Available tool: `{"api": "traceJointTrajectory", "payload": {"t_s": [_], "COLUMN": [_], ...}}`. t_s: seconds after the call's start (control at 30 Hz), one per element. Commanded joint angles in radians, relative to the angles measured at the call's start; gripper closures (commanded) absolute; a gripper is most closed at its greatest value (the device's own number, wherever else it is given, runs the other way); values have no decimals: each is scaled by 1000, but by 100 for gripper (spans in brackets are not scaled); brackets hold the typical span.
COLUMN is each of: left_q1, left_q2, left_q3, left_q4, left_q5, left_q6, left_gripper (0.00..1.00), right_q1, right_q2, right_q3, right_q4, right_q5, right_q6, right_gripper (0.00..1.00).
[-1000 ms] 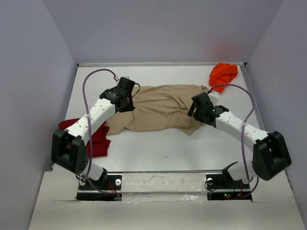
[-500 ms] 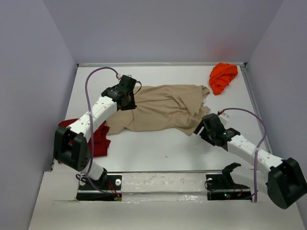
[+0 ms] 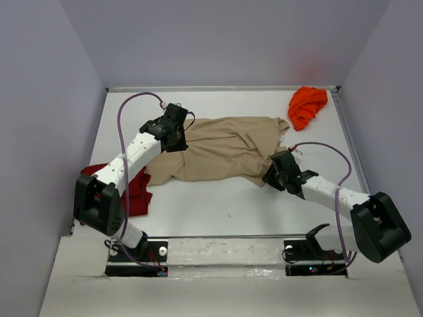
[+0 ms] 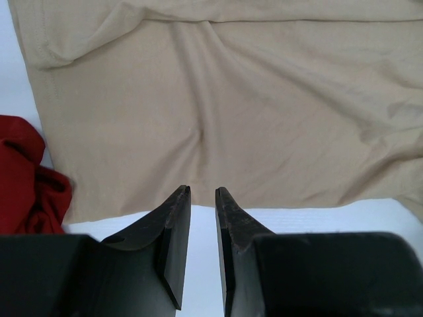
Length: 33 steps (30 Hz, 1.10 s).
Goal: Fold and stack the t-shirts
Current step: Grap the side of the flattened tshirt closest away from the robot with both arms
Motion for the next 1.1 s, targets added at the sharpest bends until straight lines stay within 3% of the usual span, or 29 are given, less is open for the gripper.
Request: {"api": "traceJointTrajectory", "payload": {"t_s": [0.0, 0.67, 0.7, 0.77, 0.8, 0.83, 1.07], "left_q1": [-3, -3, -3, -3, -3, -3, -6], "left_q2": [-46, -32, -34, -34, -34, -34, -40], "left_q3": [27, 13, 14, 7, 4, -3, -47], "left_q4": [-5, 13, 13, 18, 21, 23, 44], "left_q5": [-1, 8, 11, 13, 13, 15, 18], "left_q6": [17, 25, 24, 19, 16, 14, -12], "left_gripper": [67, 67, 67, 67, 67, 67, 67], "right_q1": [-31, -146, -146, -155, -155, -155, -155], "right_q2": [6, 90, 96, 122, 130, 139, 156], "right_q3": [45, 76, 73, 71, 71, 73, 76], "right_q4": [71, 88, 103, 134, 149, 164, 197], "right_q5": [6, 20, 12, 1, -9, -19, -57], "right_q6": [-47, -121, -124, -150, -150, -159, -168], "right_gripper": [55, 54, 56, 72, 81, 98, 100]}}
